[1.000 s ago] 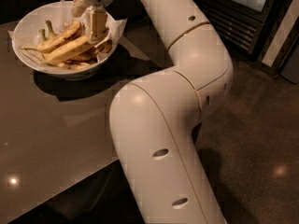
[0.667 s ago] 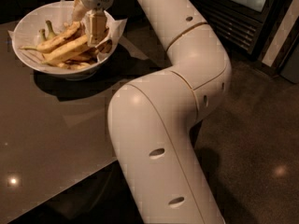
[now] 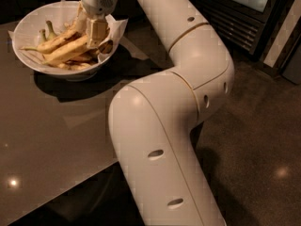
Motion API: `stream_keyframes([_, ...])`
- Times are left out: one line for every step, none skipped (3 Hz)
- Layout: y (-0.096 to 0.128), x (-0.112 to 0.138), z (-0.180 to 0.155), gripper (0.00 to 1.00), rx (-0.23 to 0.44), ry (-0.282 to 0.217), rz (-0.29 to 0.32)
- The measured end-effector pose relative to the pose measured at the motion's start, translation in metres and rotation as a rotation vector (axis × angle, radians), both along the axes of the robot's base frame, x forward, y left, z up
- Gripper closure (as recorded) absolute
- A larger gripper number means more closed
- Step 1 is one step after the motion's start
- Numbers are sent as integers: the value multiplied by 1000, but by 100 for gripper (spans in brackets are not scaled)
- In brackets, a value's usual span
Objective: Pick banana from white bowl
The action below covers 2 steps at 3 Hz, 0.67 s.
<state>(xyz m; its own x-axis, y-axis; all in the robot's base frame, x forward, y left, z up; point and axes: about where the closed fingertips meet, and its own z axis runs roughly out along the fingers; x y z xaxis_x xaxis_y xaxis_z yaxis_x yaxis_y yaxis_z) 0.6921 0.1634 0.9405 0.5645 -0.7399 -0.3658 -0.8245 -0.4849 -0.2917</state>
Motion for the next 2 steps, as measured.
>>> stream_keyframes([-7, -1, -3, 46, -5, 18, -12])
stream_keyframes([-9, -2, -9, 45, -13, 35, -13])
